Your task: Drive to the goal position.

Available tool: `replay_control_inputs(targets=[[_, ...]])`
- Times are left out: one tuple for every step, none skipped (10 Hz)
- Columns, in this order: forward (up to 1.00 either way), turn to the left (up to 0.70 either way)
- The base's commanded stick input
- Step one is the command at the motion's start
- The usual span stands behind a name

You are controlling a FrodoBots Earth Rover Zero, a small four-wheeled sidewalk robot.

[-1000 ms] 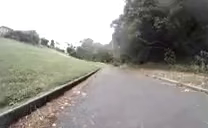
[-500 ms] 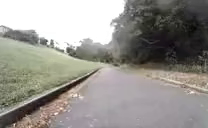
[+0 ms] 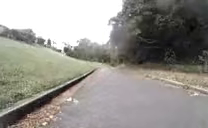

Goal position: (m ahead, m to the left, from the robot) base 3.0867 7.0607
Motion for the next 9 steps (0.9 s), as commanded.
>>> replay_control_inputs(targets=[[0.5,0.0],[0.5,0.0],[0.5,0.0],[0.5,0.0],[0.5,0.0],[0.5,0.0],[0.5,0.0],[0.5,0.0],[0.5,0.0]])
